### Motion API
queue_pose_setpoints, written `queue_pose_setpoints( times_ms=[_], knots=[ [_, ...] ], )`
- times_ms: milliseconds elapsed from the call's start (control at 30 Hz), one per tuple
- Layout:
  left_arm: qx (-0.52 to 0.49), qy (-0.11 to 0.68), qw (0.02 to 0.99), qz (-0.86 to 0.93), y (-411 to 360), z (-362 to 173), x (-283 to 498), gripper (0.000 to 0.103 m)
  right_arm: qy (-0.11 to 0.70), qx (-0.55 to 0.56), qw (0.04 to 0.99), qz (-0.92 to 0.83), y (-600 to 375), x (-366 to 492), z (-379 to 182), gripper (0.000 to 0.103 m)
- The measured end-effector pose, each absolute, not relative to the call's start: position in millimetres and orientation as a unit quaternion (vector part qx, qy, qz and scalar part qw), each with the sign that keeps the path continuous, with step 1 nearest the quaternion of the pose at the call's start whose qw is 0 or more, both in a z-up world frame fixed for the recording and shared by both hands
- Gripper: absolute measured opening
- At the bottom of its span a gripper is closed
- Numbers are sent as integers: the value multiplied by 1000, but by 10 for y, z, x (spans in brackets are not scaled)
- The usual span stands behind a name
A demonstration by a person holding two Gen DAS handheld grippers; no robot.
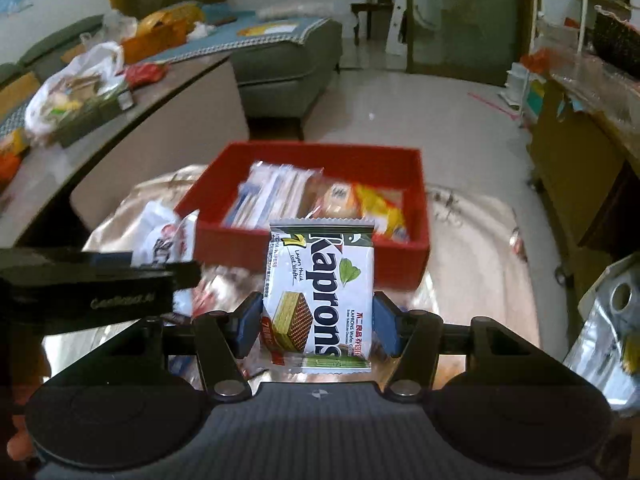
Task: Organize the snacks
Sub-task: 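Lift the duck-neck bag with left tool while right tool carries the Kaprons wafer to the box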
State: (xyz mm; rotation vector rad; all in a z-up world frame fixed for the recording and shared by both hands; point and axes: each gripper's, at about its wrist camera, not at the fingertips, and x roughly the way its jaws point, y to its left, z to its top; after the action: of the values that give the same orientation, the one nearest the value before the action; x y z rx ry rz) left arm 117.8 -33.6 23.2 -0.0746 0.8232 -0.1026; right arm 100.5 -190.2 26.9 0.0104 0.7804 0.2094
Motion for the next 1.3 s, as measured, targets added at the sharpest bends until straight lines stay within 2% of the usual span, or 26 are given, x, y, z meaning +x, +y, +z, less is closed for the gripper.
queue_pose_setpoints(
  times_ms=[1000,1200,1300],
  knots=[
    [-26,374,927,-26,-326,292,1667,44,366,11,926,95,-1897,1502,334,64],
    [-26,398,917,-30,-301,173,1726,44,409,12,908,93,-1952,1592,134,63],
    [-36,407,912,-34,-246,167,1698,44,444,32,891,90,-1966,1623,-41,68]
  ],
)
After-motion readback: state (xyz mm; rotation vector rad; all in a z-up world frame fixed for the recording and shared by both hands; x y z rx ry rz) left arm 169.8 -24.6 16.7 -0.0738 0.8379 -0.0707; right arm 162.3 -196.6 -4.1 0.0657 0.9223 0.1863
